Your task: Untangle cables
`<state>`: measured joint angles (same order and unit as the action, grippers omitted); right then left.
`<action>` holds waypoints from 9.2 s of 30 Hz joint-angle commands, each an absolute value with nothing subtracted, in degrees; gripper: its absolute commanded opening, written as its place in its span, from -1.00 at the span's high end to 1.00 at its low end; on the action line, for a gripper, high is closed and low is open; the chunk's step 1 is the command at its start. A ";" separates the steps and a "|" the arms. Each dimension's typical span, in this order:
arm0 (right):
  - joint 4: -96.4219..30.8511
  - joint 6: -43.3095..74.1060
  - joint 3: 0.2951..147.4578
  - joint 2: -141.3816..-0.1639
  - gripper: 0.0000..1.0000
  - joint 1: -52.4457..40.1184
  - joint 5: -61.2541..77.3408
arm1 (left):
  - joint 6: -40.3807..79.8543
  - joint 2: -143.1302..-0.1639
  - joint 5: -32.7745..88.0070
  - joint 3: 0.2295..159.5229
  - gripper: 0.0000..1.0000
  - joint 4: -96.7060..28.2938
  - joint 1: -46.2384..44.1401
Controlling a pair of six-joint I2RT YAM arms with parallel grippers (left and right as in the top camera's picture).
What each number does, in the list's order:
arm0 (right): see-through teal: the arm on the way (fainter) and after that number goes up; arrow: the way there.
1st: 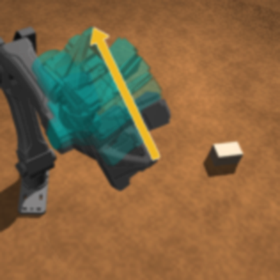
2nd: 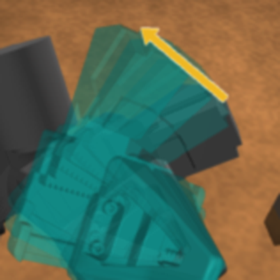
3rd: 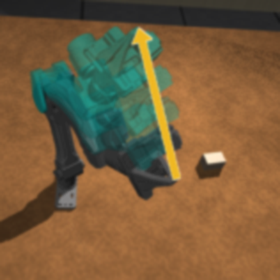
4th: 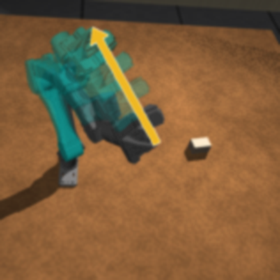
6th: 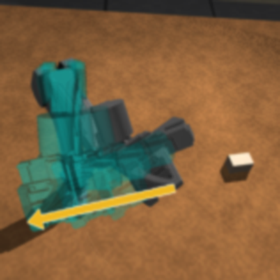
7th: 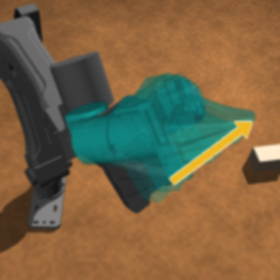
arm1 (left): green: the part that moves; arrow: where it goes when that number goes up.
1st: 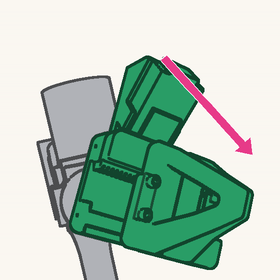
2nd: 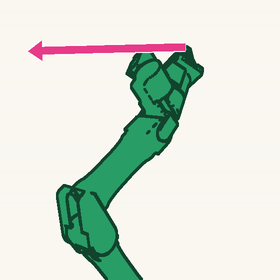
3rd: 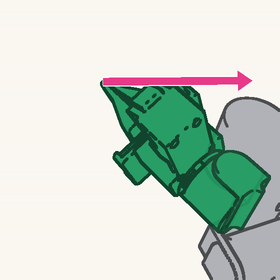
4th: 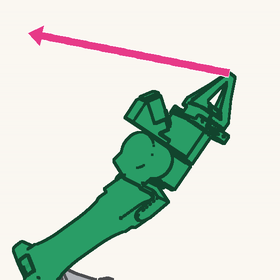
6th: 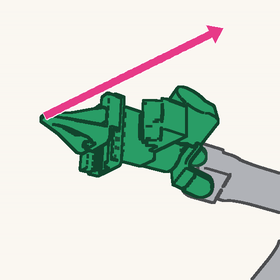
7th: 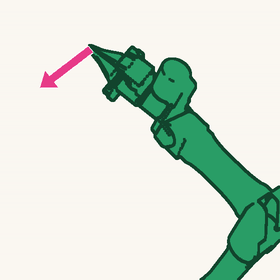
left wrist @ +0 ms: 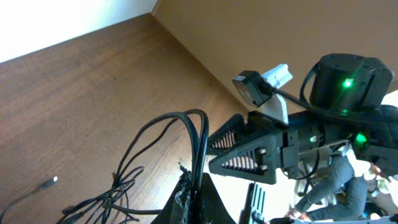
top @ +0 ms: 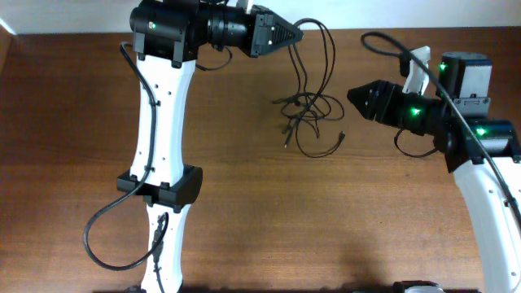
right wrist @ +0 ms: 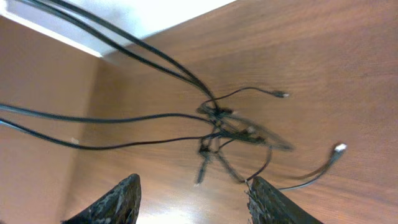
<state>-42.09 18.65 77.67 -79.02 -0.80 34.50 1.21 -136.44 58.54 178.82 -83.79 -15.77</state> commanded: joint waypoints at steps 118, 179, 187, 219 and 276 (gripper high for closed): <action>-62.37 10.72 85.08 -78.59 -0.97 29.54 23.33 | -37.87 -135.24 22.59 119.72 -0.56 -58.17 -48.45; -47.53 20.05 84.93 -105.21 0.43 -3.73 35.48 | 1.17 -99.50 41.19 119.35 1.00 -47.86 -23.29; -51.48 23.00 84.75 -105.38 0.92 -3.36 17.45 | 9.85 -95.09 41.12 125.01 1.00 -37.28 -14.06; -63.86 2.50 84.44 -103.11 0.92 4.78 37.04 | -7.46 -108.36 37.21 126.37 0.41 -75.59 -12.80; -65.63 10.72 94.72 -102.37 -0.98 7.16 18.74 | 10.66 -135.98 9.32 125.60 0.02 -80.58 -41.45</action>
<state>-65.63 11.33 93.76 -103.72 7.05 19.44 9.56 -135.02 8.54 125.73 -80.36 -40.53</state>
